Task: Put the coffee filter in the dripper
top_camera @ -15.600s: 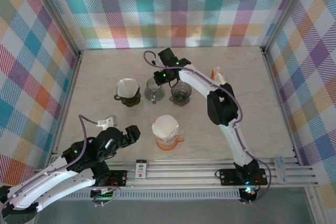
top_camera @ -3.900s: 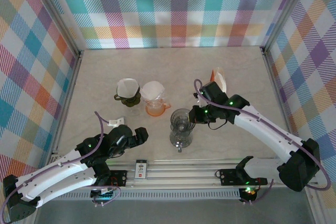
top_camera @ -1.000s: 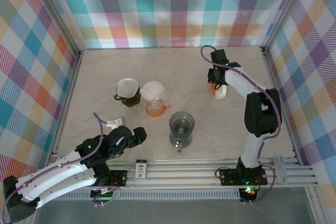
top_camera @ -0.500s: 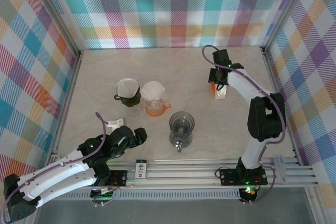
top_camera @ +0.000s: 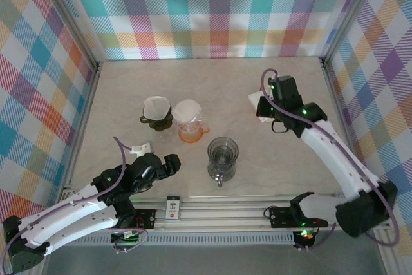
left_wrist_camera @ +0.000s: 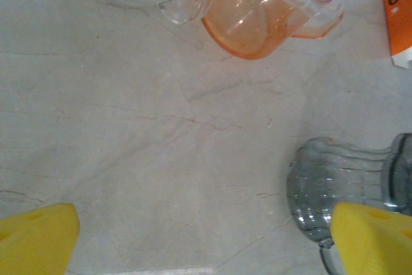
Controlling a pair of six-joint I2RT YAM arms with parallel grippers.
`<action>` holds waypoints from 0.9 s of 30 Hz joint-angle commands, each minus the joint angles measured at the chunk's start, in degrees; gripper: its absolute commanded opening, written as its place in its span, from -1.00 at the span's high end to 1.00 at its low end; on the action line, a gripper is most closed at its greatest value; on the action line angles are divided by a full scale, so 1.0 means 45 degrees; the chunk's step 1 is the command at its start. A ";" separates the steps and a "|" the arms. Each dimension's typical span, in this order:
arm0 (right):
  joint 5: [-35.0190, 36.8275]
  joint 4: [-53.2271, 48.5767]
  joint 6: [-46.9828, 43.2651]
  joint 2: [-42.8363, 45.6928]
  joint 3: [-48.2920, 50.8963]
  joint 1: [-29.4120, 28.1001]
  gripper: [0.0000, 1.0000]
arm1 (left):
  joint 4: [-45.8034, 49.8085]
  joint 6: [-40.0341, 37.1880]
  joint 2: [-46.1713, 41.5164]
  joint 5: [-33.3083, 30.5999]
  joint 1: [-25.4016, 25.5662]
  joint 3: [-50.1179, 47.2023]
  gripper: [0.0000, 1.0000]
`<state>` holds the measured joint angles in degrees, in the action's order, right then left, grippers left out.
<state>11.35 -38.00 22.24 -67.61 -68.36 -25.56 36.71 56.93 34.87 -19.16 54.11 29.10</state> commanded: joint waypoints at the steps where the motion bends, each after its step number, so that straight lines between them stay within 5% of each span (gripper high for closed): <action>1: -0.2174 -0.1733 0.0197 0.1480 -0.0005 -0.0477 1.00 | 0.0590 -0.0406 -0.0063 -0.0188 -0.0149 0.0557 -1.00; 8: -0.5313 -0.5879 -0.0496 0.1539 -0.2700 -0.1814 1.00 | 0.1050 -0.0641 -0.0462 -0.0016 -0.0149 0.0963 -1.00; 13: -0.4303 -0.8078 -0.0630 0.0138 -0.4028 -0.3703 1.00 | 0.1019 -0.0731 -0.0484 0.0124 -0.0168 0.1222 -1.00; 27: -0.3242 -0.9322 -0.1251 -0.3031 -0.6435 -0.5146 1.00 | 0.1296 -0.1174 -0.0658 0.0468 -0.0168 0.1633 -1.00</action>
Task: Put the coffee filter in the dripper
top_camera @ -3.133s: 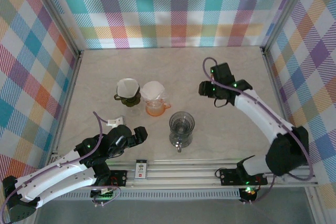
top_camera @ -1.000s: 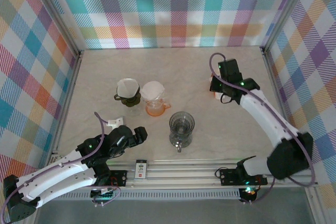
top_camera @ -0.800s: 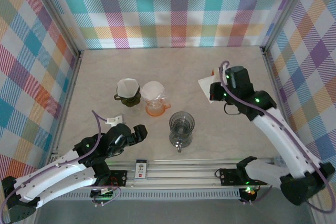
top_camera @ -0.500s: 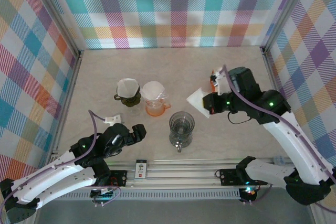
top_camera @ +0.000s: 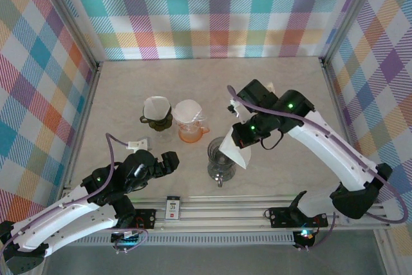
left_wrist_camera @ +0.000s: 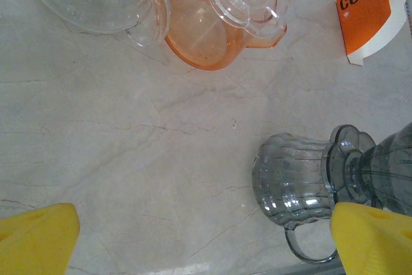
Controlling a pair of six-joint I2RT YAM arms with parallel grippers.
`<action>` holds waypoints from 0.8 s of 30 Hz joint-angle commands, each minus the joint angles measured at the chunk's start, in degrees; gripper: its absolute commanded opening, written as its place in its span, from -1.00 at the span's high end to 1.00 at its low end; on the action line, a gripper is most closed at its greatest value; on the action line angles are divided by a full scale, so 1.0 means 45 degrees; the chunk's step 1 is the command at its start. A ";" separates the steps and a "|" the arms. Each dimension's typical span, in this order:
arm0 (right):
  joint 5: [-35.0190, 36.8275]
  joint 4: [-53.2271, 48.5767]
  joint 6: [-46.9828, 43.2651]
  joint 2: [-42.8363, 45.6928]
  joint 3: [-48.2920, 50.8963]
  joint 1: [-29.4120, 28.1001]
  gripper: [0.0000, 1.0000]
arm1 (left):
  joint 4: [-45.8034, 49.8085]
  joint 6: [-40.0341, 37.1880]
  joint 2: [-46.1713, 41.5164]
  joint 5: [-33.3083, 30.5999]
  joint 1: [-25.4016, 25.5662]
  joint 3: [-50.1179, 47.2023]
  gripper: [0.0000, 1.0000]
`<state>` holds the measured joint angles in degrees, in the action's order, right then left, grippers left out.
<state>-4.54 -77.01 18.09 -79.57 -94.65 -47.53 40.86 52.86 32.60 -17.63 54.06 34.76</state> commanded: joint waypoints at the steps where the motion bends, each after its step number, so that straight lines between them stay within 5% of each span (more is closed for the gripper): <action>1: 0.0339 -0.0706 -0.0383 -0.0605 -0.0779 -0.0406 1.00 | 0.0378 -0.0269 -0.0183 0.0162 -0.0159 0.0361 -1.00; 13: -0.0099 0.0021 -0.0660 -0.2518 -0.1574 -0.1039 1.00 | 0.0228 -0.0285 -0.0443 0.0491 -0.0157 0.0073 -1.00; 24: -0.0281 0.1839 -0.0358 -0.2972 0.0200 -0.1079 1.00 | 0.0119 -0.0248 -0.0446 0.0598 -0.0159 -0.0049 -1.00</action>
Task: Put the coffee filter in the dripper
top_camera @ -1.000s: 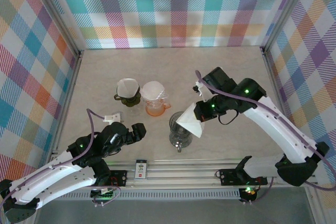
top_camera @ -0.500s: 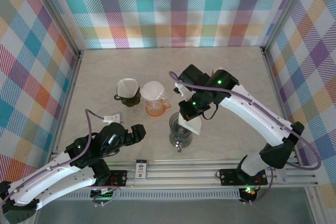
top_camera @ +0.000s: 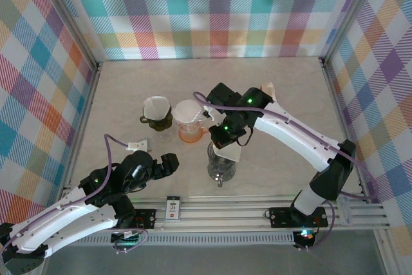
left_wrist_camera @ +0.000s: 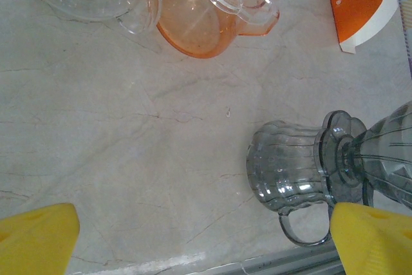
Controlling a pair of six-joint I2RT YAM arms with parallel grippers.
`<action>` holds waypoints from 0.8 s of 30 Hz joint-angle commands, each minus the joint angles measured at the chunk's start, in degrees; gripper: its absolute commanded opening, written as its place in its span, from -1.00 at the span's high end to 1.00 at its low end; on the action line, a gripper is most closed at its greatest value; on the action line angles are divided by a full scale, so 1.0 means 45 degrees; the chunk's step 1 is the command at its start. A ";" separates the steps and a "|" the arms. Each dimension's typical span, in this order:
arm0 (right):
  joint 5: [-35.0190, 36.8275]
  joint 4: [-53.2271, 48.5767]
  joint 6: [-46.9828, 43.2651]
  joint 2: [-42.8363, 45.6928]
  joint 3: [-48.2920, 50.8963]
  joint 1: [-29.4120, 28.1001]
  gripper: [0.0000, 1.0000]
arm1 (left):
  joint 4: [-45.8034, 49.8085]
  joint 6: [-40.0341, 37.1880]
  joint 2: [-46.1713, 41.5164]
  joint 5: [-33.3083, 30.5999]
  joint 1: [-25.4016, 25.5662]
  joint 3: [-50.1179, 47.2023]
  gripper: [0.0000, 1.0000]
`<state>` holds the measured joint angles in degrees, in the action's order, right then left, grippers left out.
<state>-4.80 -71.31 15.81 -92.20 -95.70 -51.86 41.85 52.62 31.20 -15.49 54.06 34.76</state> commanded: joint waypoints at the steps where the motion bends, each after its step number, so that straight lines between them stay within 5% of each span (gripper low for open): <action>1: -0.0238 0.0695 0.0172 -0.0160 0.0610 -0.0122 1.00 | -0.0100 -0.0181 -0.0133 0.0105 -0.0168 -0.0069 -1.00; 8: -0.0206 0.1416 0.0372 -0.0079 0.1283 -0.0117 0.84 | -0.0195 -0.0092 -0.0129 0.0164 -0.0159 -0.0147 -1.00; 17: -0.0017 0.1855 0.0526 0.0665 0.1420 -0.0120 0.01 | -0.0287 -0.0089 -0.0114 0.0204 -0.0158 -0.0063 -1.00; 24: 0.0405 0.2270 0.0724 0.1600 0.1417 -0.0117 -0.40 | -0.0677 -0.0317 0.0375 0.0332 -0.0159 0.0400 -1.00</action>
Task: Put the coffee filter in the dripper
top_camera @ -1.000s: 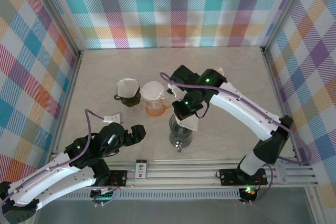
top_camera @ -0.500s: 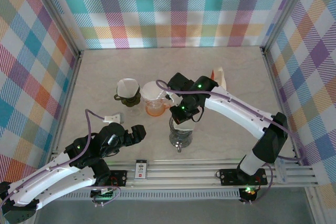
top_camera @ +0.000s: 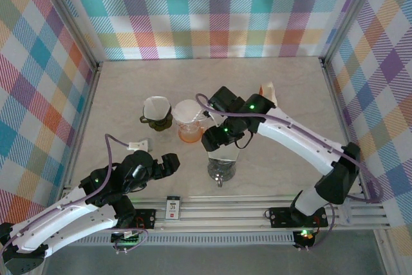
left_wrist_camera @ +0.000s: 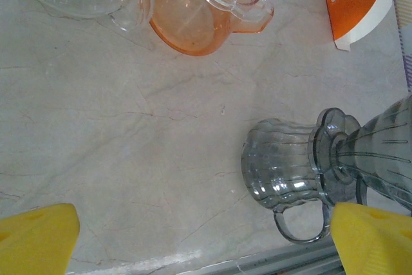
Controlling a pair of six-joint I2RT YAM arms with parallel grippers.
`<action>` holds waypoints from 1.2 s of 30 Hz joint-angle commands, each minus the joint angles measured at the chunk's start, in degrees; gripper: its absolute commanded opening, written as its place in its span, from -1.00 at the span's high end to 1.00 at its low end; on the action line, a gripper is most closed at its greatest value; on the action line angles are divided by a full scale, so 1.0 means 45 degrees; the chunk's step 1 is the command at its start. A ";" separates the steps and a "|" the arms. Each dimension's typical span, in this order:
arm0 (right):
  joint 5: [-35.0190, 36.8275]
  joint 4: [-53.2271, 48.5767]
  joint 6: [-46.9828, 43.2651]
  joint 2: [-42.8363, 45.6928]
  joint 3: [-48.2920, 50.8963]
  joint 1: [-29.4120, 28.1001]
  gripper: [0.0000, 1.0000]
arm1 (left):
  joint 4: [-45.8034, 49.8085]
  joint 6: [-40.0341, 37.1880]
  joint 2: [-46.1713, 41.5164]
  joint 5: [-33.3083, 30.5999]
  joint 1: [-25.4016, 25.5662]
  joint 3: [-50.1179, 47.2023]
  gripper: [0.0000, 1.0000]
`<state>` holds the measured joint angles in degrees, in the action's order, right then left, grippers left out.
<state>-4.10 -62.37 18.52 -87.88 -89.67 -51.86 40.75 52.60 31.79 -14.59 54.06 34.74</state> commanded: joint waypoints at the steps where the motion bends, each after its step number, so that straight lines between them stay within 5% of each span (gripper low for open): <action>1: 0.0345 0.0348 0.0160 0.0832 0.0128 -0.0122 -0.43 | -0.0503 -0.0373 0.0377 0.0156 -0.0159 0.0492 -1.00; 8: 0.2868 0.0734 0.0760 0.2484 0.1622 -0.0098 -0.61 | -0.1974 -0.1146 0.2582 0.0709 -0.0159 0.1812 -1.00; 15: 0.3665 0.1242 0.1442 0.3990 0.3474 0.0020 -0.65 | -0.3126 -0.2054 0.5815 0.2041 -0.0159 0.3788 -0.98; 25: 0.3728 0.1676 0.1446 0.5074 0.5000 0.0379 -0.32 | -0.4265 -0.1959 0.7329 0.2595 -0.0158 0.3933 -0.17; 36: 0.3264 0.2644 0.1361 0.4984 0.5891 0.0442 -0.16 | -0.4542 -0.1614 0.7275 0.2814 -0.0154 0.3535 -0.05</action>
<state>11.40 -52.34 24.64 -65.41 -64.77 -50.19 21.80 44.42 65.04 -2.44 53.87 51.24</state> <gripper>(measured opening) 0.584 0.529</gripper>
